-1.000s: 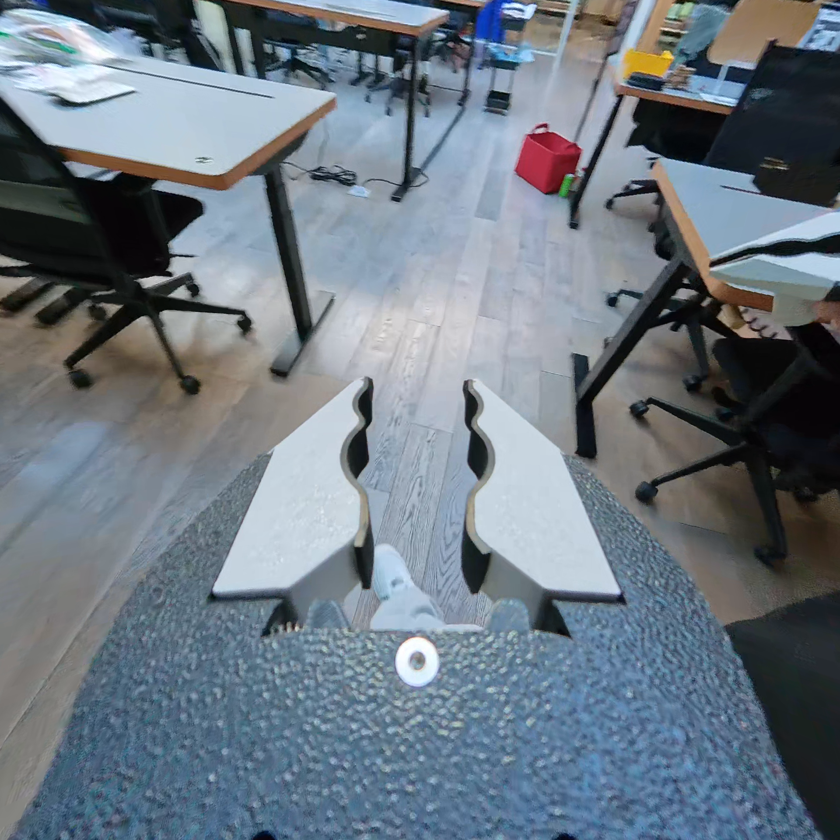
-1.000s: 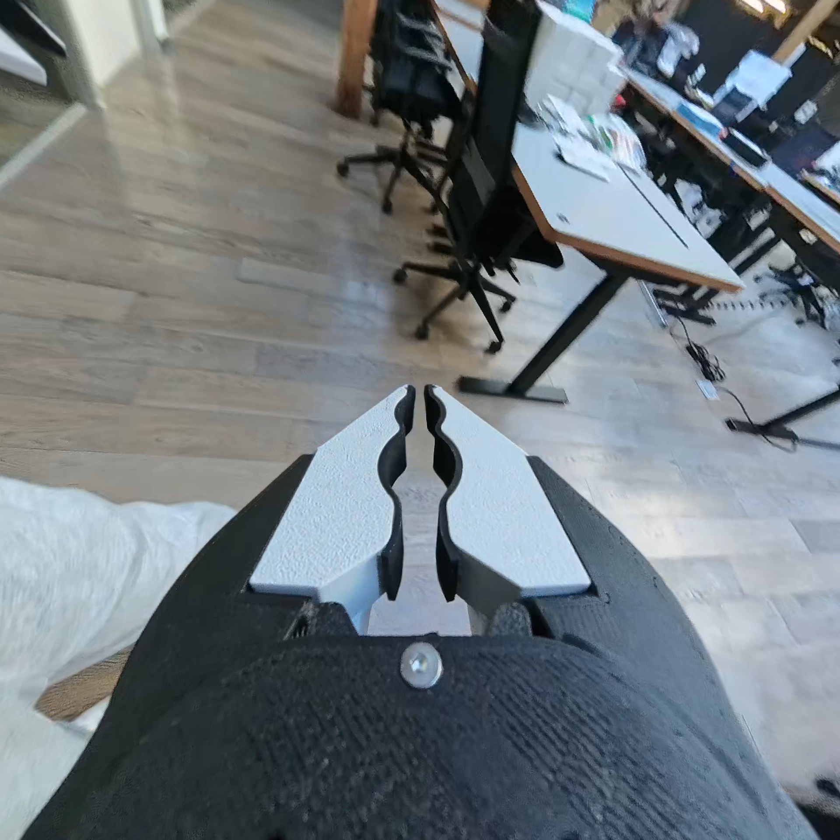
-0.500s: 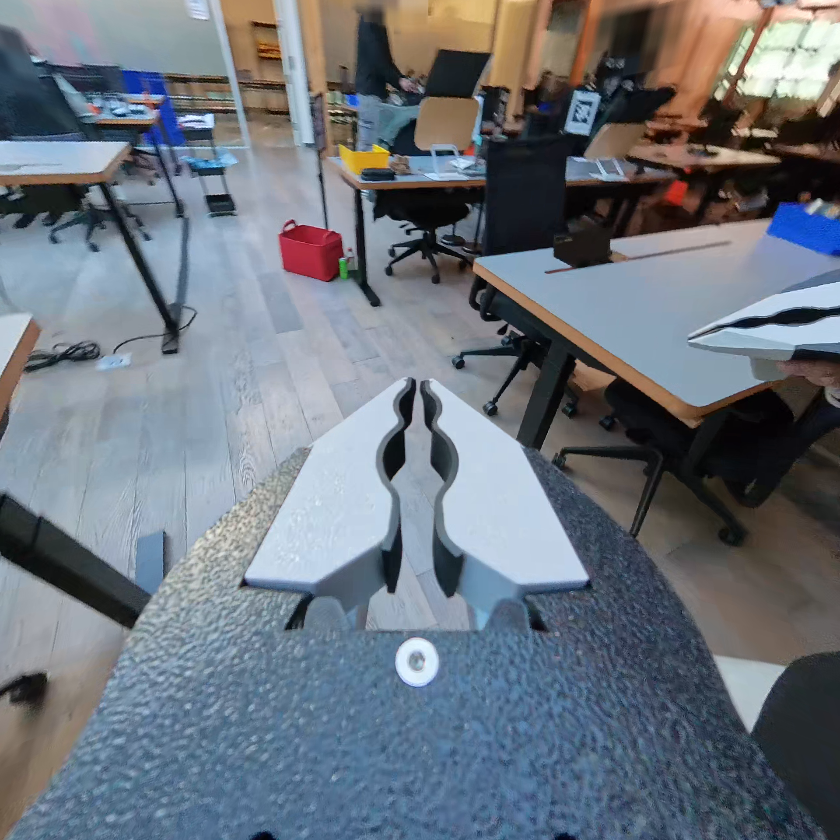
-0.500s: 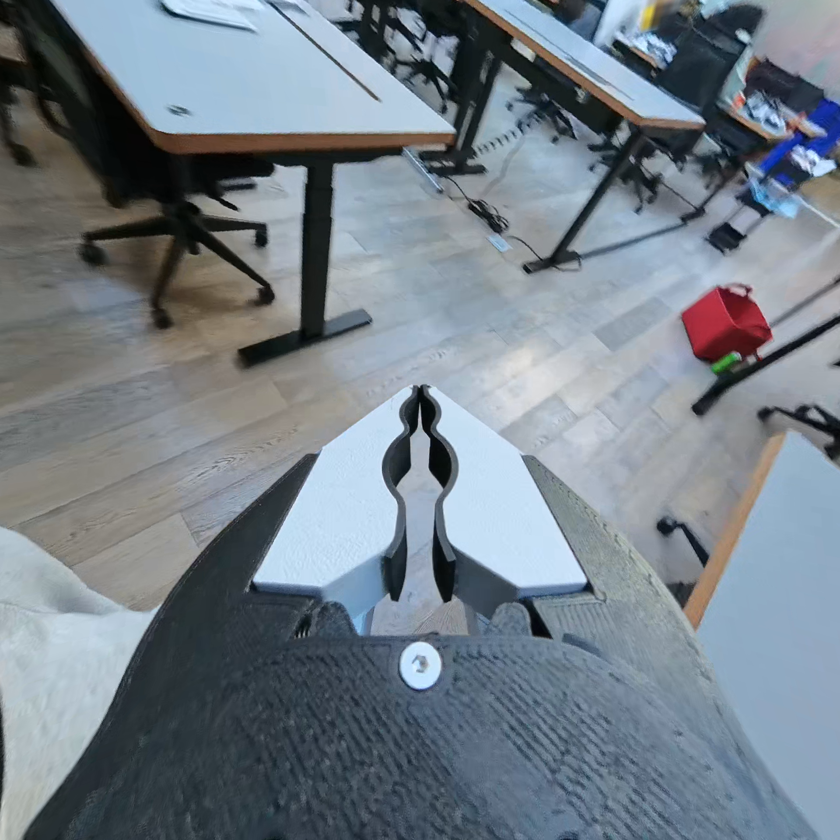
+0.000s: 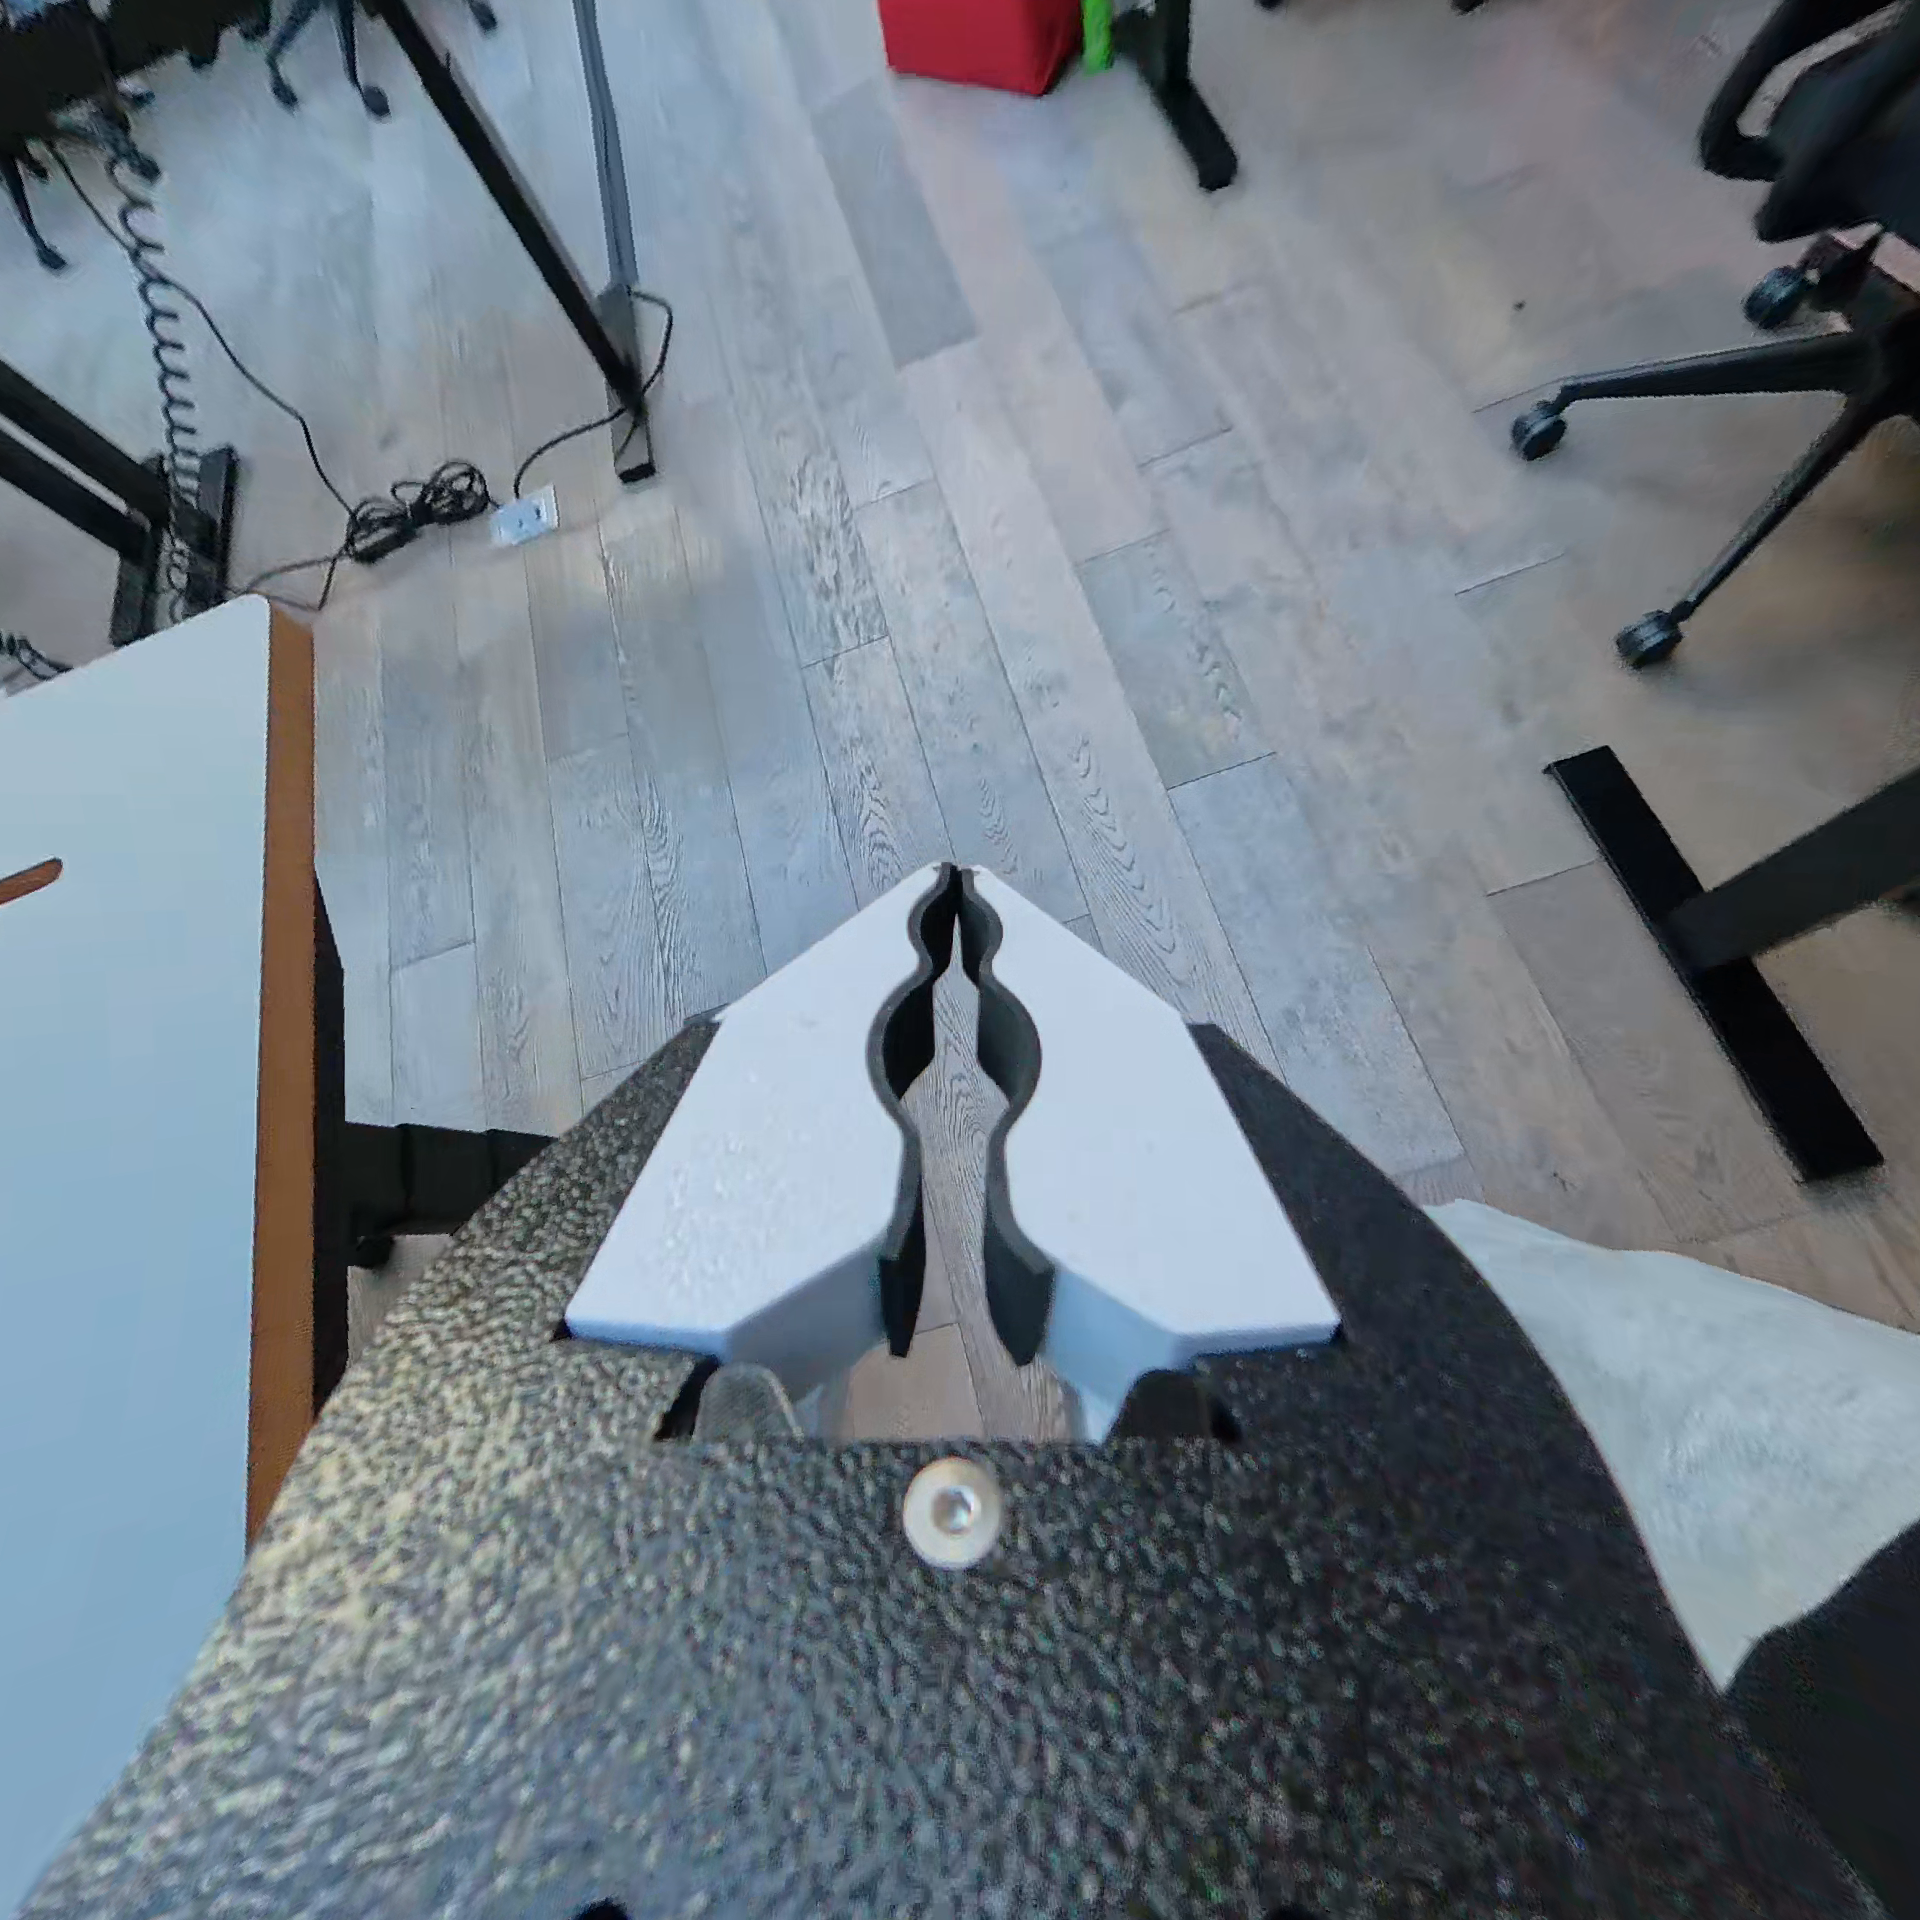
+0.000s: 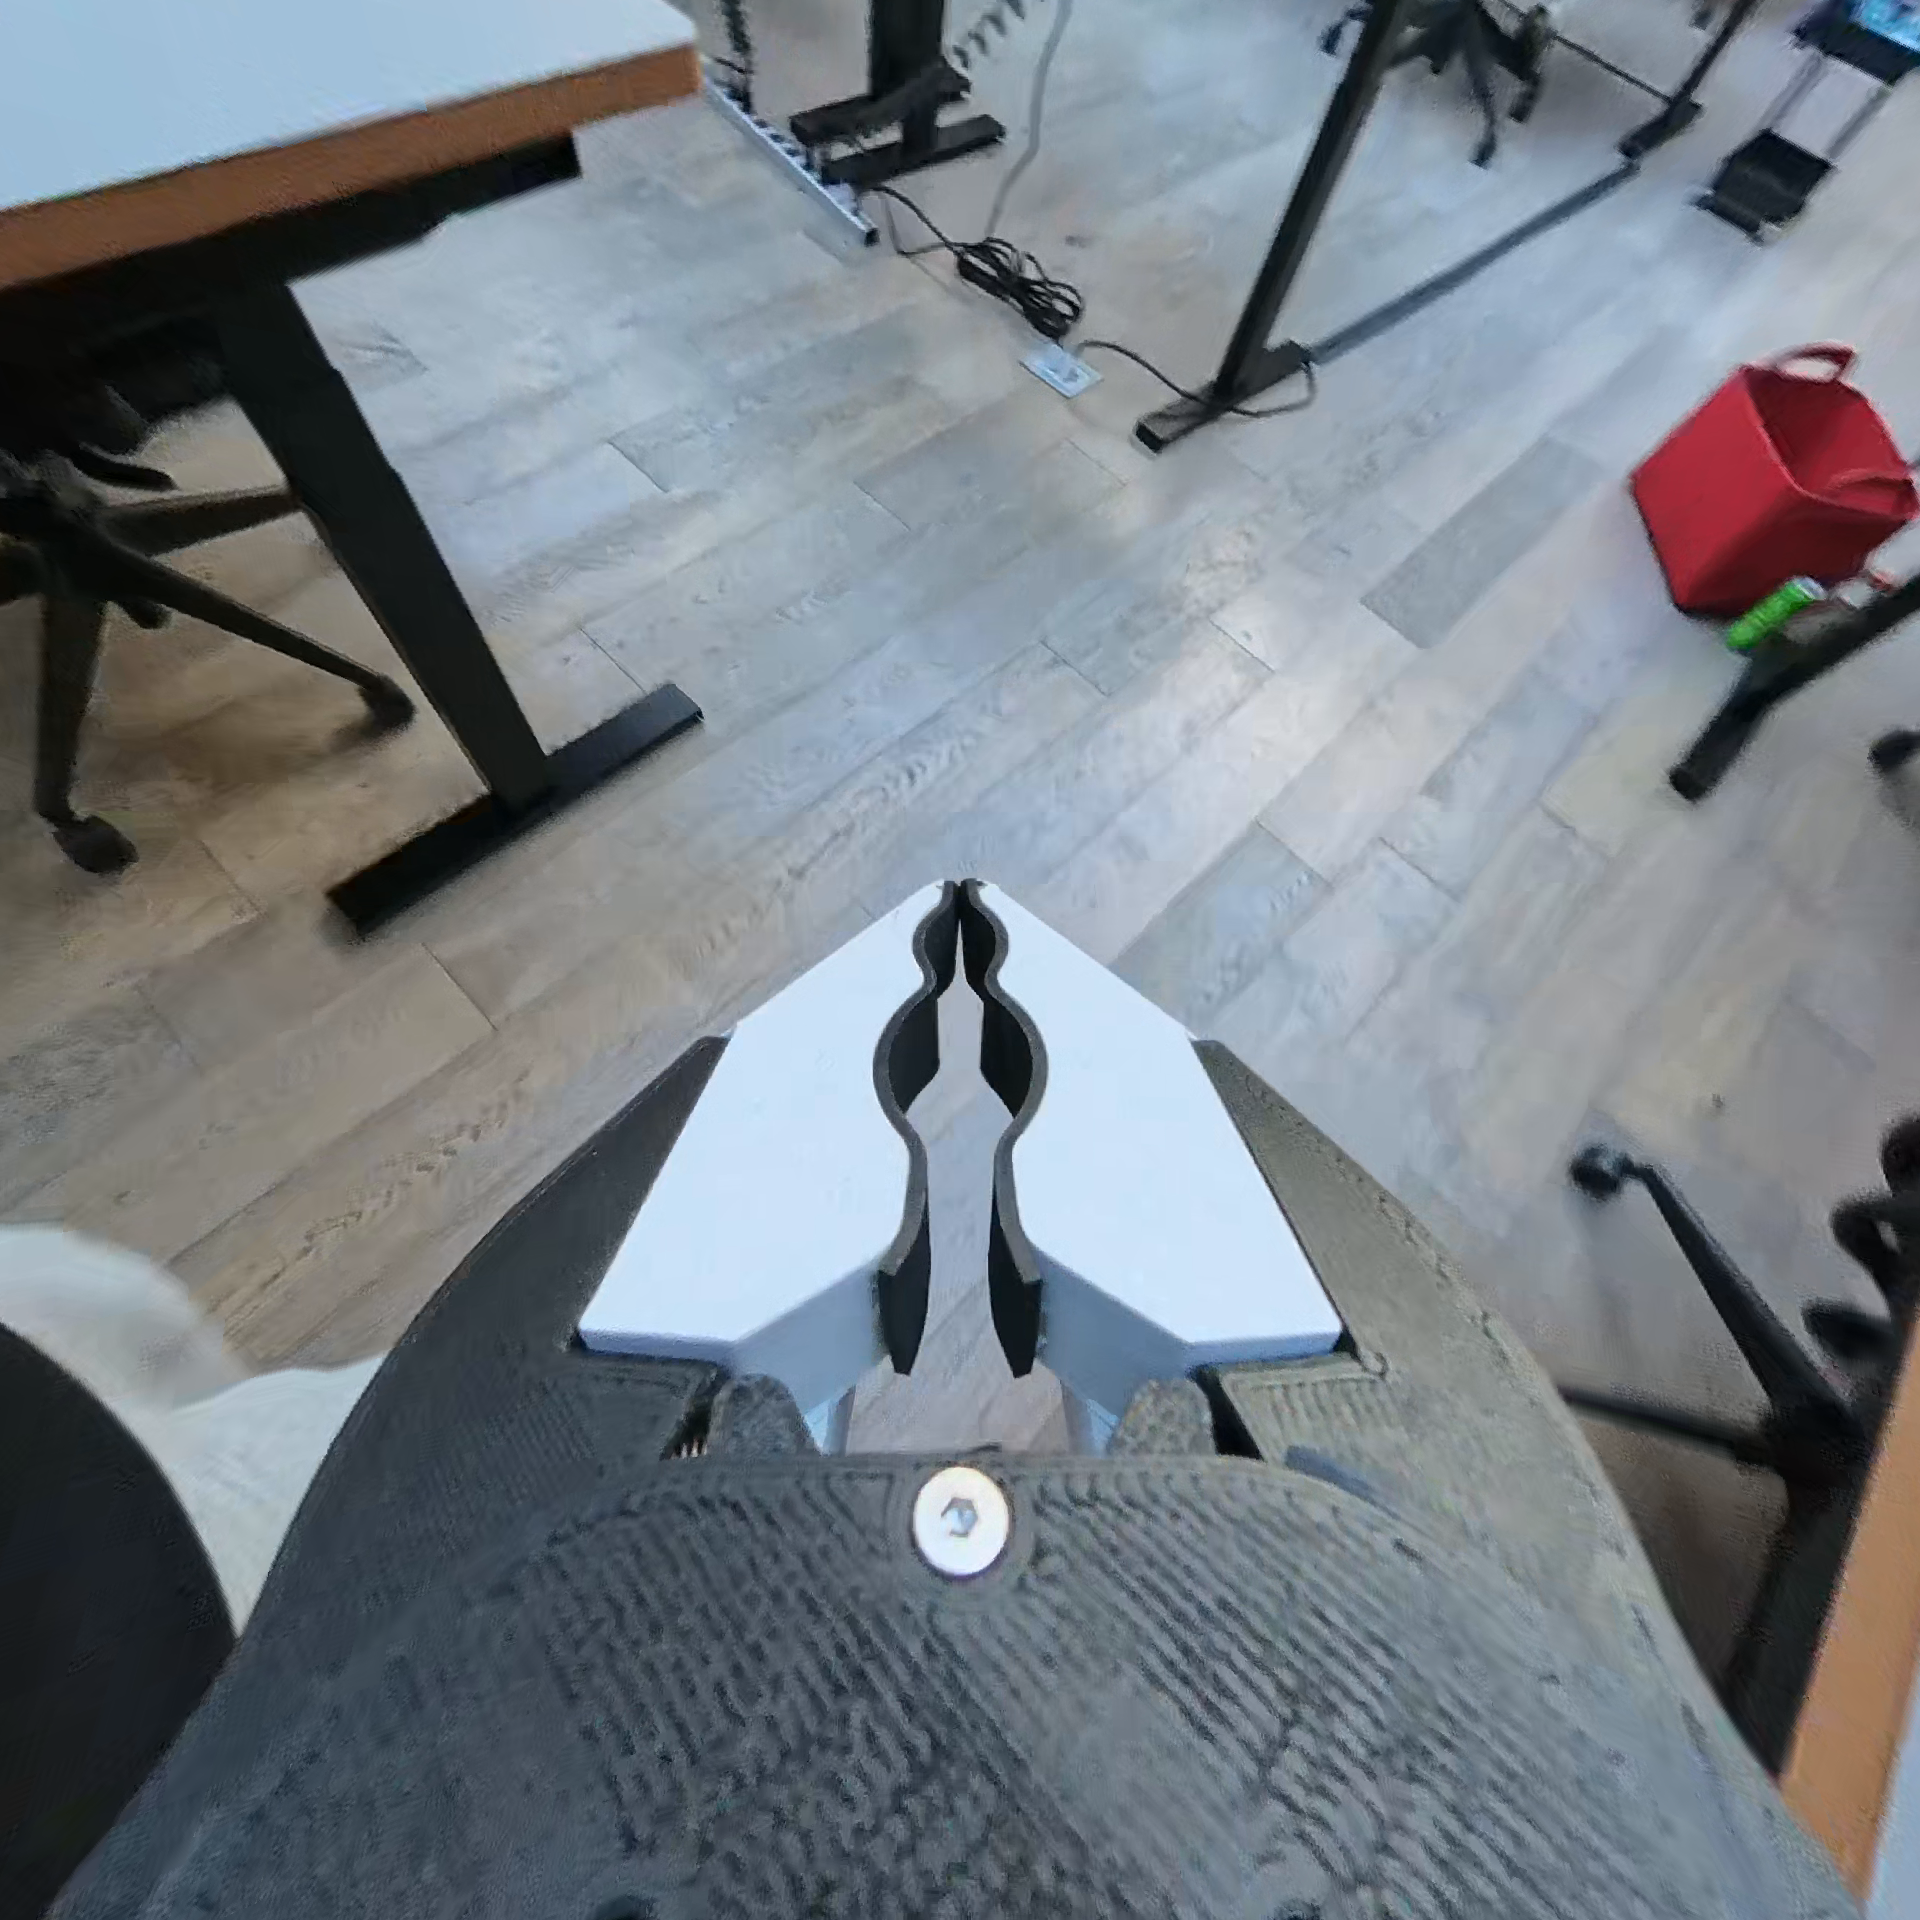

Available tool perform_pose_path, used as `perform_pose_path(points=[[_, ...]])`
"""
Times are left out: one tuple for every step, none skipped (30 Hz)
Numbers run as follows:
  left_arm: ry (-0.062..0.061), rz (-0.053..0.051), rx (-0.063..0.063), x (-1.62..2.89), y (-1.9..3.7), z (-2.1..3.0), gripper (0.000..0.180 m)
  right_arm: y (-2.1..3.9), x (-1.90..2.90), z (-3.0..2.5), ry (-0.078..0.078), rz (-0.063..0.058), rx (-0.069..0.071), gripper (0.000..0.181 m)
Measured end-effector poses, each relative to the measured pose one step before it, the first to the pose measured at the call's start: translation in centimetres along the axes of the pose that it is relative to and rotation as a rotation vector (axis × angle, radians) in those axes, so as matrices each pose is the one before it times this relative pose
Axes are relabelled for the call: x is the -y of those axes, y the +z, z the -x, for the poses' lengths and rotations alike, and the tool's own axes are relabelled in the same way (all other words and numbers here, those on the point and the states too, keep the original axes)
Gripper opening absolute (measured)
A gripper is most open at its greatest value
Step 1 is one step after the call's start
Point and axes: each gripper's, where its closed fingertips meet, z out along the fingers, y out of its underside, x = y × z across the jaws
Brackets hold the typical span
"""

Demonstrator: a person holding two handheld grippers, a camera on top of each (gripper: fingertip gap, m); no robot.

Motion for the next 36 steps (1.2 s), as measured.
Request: perform_pose_path(points=[[-0.0217,0.0123,0.0047,1.218,1.822,1.231,0.000,2.680,2.397,-1.180,-0.0202,-0.0105,0.0332,0.000],[-0.0138,0.0047,0.0033,1.372,1.709,1.199,0.000,2.471,2.280,-1.209,-0.0345,-0.0060,0.0233,0.000],[-0.0021,0.0047,0.0086,1.326,1.810,1.269,0.000,2.369,2.101,-1.329,-0.0404,0.0003,0.0149,0.000],[0.0050,0.0094,0.0170,1.166,1.815,1.276,0.000,2.134,1.853,-1.351,-0.0337,0.0037,0.0131,0.000],[-0.0021,0.0121,0.0168,1.059,1.773,1.208,0.000,2.153,1.698,-1.328,-0.0172,0.0027,0.0119,0.000],[-0.0193,0.0070,0.0051,1.153,1.786,0.963,0.000,1.922,1.277,-1.237,-0.0017,0.0054,0.0176,0.000],[-0.0281,-0.0026,-0.0060,1.330,1.814,0.724,0.000,1.815,1.091,-1.148,0.0087,0.0069,0.0235,0.000],[-0.0230,-0.0068,-0.0094,1.407,1.908,0.611,0.000,1.746,0.900,-1.263,0.0118,0.0089,0.0185,0.000],[-0.0125,-0.0021,-0.0067,1.342,2.098,0.542,0.000,1.796,0.805,-1.321,0.0070,0.0097,0.0174,0.000],[-0.0023,0.0029,-0.0050,1.283,2.192,0.547,0.000,1.703,0.698,-1.424,-0.0004,0.0131,0.0163,0.004],[0.0036,0.0034,-0.0064,1.230,2.320,0.579,0.000,1.614,0.521,-1.620,-0.0065,0.0188,0.0062,0.007],[0.0038,0.0004,-0.0100,1.306,2.399,0.553,0.000,1.608,0.499,-2.018,-0.0091,0.0172,-0.0106,0.007],[0.0040,-0.0033,-0.0120,1.400,2.315,0.649,0.000,1.384,0.460,-2.202,-0.0050,0.0124,-0.0159,0.007],[0.0068,-0.0053,-0.0092,1.477,2.334,0.835,0.000,1.484,0.666,-2.482,0.0044,0.0081,-0.0177,0.007],[0.0074,-0.0070,-0.0056,1.613,2.401,1.072,0.000,1.457,0.504,-2.562,0.0120,0.0043,-0.0207,0.008],[0.0042,-0.0117,-0.0040,1.714,2.369,1.271,0.000,1.474,0.436,-2.703,0.0180,0.0051,-0.0230,0.009],[-0.0003,-0.0186,-0.0082,1.836,2.387,1.277,0.000,1.499,0.344,-2.839,0.0200,0.0090,-0.0262,0.012],[-0.0023,-0.0264,-0.0184,2.198,2.566,1.230,0.000,1.510,0.245,-3.007,0.0202,0.0132,-0.0317,0.016],[-0.0016,-0.0313,-0.0246,2.310,2.490,1.219,0.000,1.477,0.197,-3.035,0.0226,0.0195,-0.0342,0.022],[-0.0015,-0.0312,-0.0233,2.326,2.380,1.243,0.000,1.339,0.070,-3.001,0.0267,0.0265,-0.0355,0.025],[-0.0003,-0.0271,-0.0228,2.367,2.353,1.195,0.000,1.229,0.065,-3.053,0.0340,0.0338,-0.0368,0.027],[0.0068,-0.0220,-0.0278,2.371,2.346,1.044,0.001,1.108,0.202,-2.751,0.0396,0.0303,-0.0339,0.031],[0.0165,-0.0205,-0.0314,2.386,2.404,0.944,0.003,0.970,0.490,-2.527,0.0397,0.0173,-0.0294,0.035],[0.0204,-0.0203,-0.0293,2.282,2.431,0.952,0.004,0.892,0.729,-2.322,0.0340,0.0025,-0.0295,0.038],[0.0160,-0.0178,-0.0244,2.092,2.427,1.032,0.004,0.902,0.770,-2.131,0.0252,-0.0067,-0.0308,0.040],[0.0065,-0.0130,-0.0225,1.960,2.824,1.140,0.004,0.998,0.655,-1.950,0.0178,-0.0037,-0.0334,0.041],[-0.0030,-0.0055,-0.0255,1.672,2.631,0.998,0.005,1.042,0.330,-1.767,0.0165,0.0078,-0.0372,0.044],[-0.0070,0.0012,-0.0268,1.428,2.287,0.838,0.007,1.270,0.157,-1.505,0.0171,0.0192,-0.0321,0.047],[-0.0036,0.0032,-0.0228,1.304,2.176,0.816,0.011,1.631,0.186,-1.312,0.0168,0.0239,-0.0254,0.052],[0.0045,0.0005,-0.0173,1.172,2.035,0.813,0.013,1.638,0.101,-1.066,0.0182,0.0216,-0.0239,0.058],[0.0107,-0.0040,-0.0124,0.997,1.942,0.817,0.015,2.180,0.377,-1.034,0.0196,0.0201,-0.0153,0.062],[0.0108,-0.0074,-0.0076,0.841,1.900,0.858,0.018,1.867,0.466,-0.609,0.0217,0.0144,-0.0078,0.066],[0.0070,-0.0069,-0.0046,0.642,1.983,0.935,0.020,1.959,0.726,-0.511,0.0193,0.0090,-0.0018,0.070],[0.0015,-0.0023,-0.0047,0.455,2.111,1.020,0.023,2.074,1.011,-0.525,0.0151,0.0017,-0.0014,0.073],[-0.0041,0.0031,-0.0065,0.344,2.216,1.074,0.028,2.208,1.257,-0.549,0.0098,-0.0034,0.0008,0.077],[-0.0071,0.0044,-0.0086,0.350,2.244,1.084,0.034,2.408,1.499,-0.599,0.0040,-0.0061,0.0052,0.081]])
